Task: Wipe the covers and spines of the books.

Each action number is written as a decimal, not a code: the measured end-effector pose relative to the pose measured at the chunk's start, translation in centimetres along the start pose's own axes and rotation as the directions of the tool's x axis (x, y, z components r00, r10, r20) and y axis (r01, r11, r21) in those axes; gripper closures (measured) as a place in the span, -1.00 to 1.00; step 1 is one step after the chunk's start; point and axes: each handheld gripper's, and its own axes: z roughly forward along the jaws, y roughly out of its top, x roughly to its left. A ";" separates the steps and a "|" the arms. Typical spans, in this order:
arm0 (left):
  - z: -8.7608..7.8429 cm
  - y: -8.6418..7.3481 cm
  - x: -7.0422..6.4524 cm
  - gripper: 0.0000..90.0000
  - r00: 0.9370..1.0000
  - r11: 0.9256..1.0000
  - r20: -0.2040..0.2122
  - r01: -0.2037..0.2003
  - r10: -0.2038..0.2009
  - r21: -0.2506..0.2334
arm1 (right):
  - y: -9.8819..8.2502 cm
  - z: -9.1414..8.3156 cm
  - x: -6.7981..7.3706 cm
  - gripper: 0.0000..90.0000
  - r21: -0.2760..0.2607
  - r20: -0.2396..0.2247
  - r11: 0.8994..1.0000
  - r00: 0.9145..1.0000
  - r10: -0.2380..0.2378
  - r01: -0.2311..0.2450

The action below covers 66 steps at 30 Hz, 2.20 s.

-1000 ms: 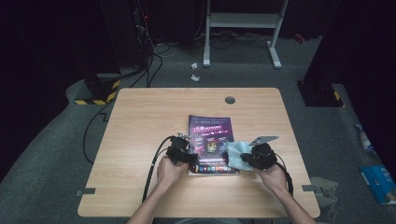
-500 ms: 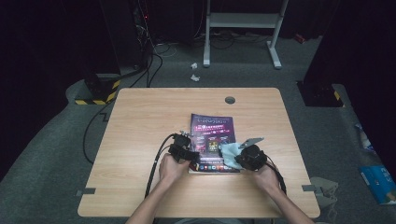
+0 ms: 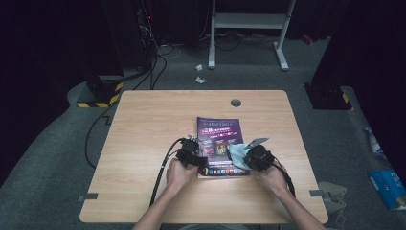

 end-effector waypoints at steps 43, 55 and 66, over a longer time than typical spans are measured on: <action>0.2 0.8 0.6 0.06 0.999 0.999 0.036 -0.036 0.035 0.036 | 1.9 0.9 5.3 0.90 -0.021 -0.113 0.992 0.986 -0.125 0.123; 0.2 0.8 0.6 0.05 0.999 0.999 0.039 -0.039 0.038 0.027 | 0.2 -0.1 2.9 0.90 0.011 -0.101 0.998 0.993 -0.066 0.067; 0.3 1.2 0.7 0.09 0.998 0.998 0.044 -0.037 0.035 0.054 | 3.7 1.8 7.1 0.90 -0.007 -0.160 0.988 0.975 -0.156 0.157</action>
